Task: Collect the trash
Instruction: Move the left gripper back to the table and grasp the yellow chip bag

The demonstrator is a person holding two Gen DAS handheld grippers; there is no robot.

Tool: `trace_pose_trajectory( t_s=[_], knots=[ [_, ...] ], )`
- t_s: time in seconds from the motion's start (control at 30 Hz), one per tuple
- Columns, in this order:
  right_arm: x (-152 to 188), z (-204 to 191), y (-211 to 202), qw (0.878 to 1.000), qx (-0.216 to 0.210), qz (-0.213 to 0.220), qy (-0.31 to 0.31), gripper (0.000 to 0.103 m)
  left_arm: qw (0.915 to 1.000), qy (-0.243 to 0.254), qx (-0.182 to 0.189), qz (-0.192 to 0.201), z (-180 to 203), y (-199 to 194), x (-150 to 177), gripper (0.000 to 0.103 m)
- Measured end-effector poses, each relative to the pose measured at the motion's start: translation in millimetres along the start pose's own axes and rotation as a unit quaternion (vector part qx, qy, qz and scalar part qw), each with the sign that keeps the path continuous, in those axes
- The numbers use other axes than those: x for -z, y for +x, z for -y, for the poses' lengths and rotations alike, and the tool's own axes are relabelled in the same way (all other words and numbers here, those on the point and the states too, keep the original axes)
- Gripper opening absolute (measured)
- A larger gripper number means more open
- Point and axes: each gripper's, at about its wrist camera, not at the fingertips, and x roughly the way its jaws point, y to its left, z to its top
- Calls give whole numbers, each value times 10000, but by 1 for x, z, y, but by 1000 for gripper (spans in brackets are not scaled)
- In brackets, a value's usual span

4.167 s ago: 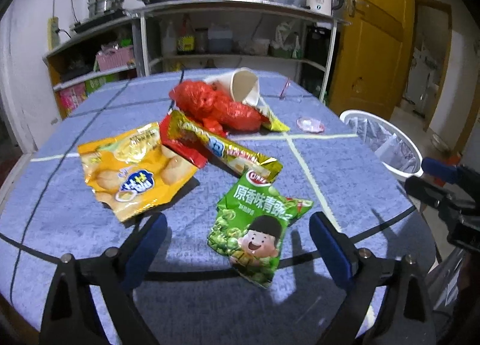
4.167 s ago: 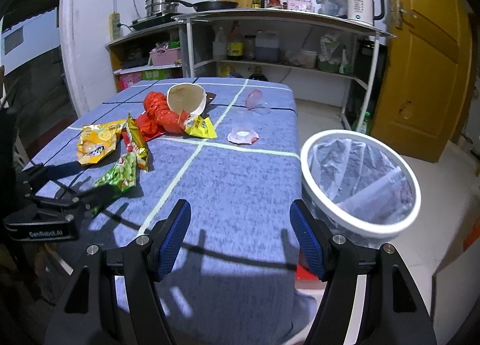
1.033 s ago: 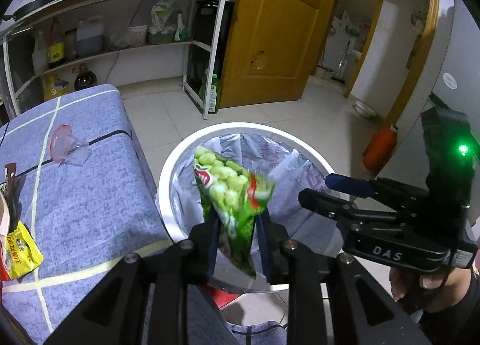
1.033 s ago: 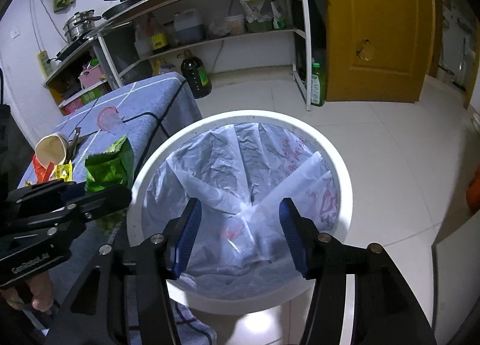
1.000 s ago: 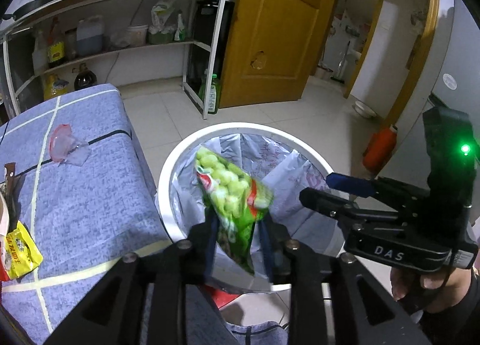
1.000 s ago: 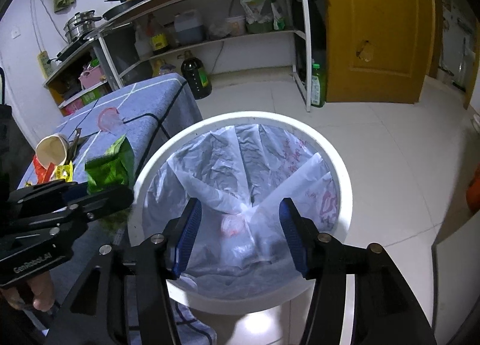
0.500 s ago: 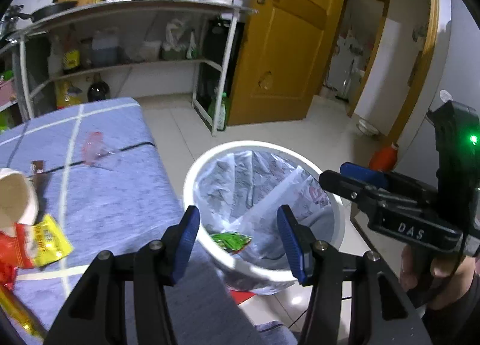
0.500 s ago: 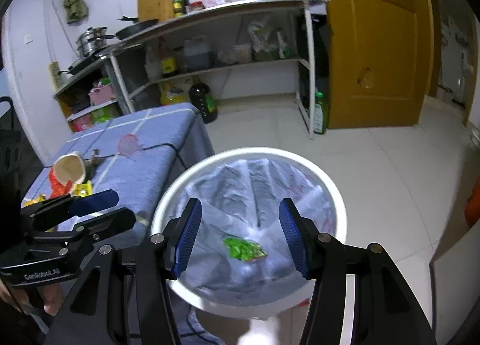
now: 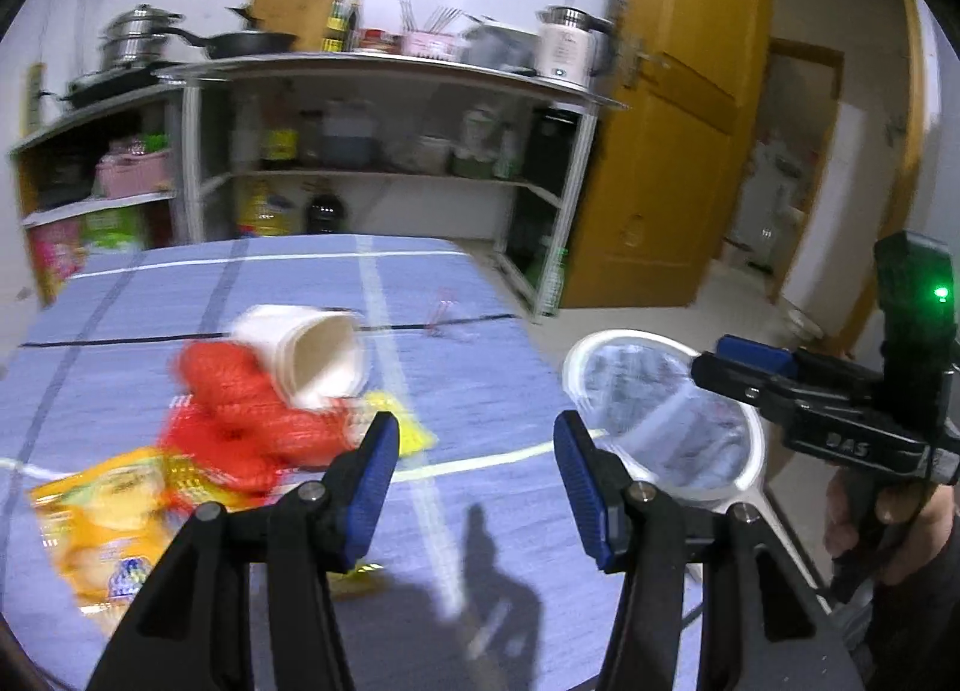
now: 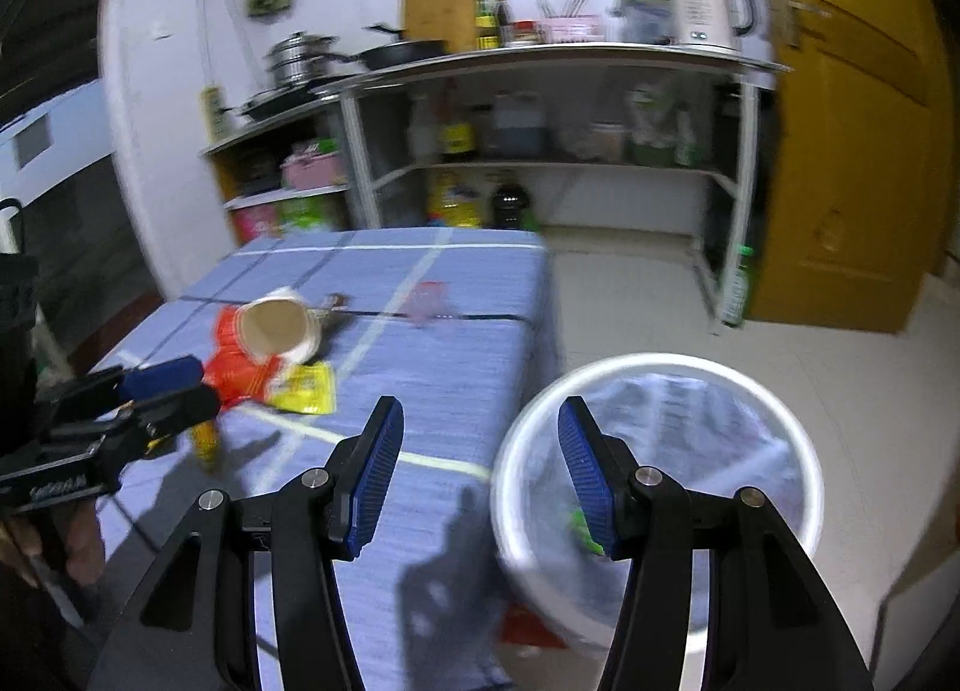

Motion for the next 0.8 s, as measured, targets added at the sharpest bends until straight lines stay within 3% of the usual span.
trace_pose_trajectory(
  t_s=[0.27, 0.43, 0.7, 0.8],
  knots=[
    [-11, -72, 41, 9957, -533, -226, -717, 55, 9942, -479, -940, 212, -83, -33, 15, 62],
    [-11, -102, 69, 9907, -708, -475, -1060, 55, 9867, -755, -1438, 95, -121, -35, 34, 64],
    [-2, -137, 104, 9788, -785, -827, -1702, 55, 9781, -1137, -1714, -319, -161, -23, 58, 64],
    [0, -143, 120, 9754, -786, -958, -1825, 55, 9748, -1403, -1644, -551, -172, -17, 64, 64]
  ],
)
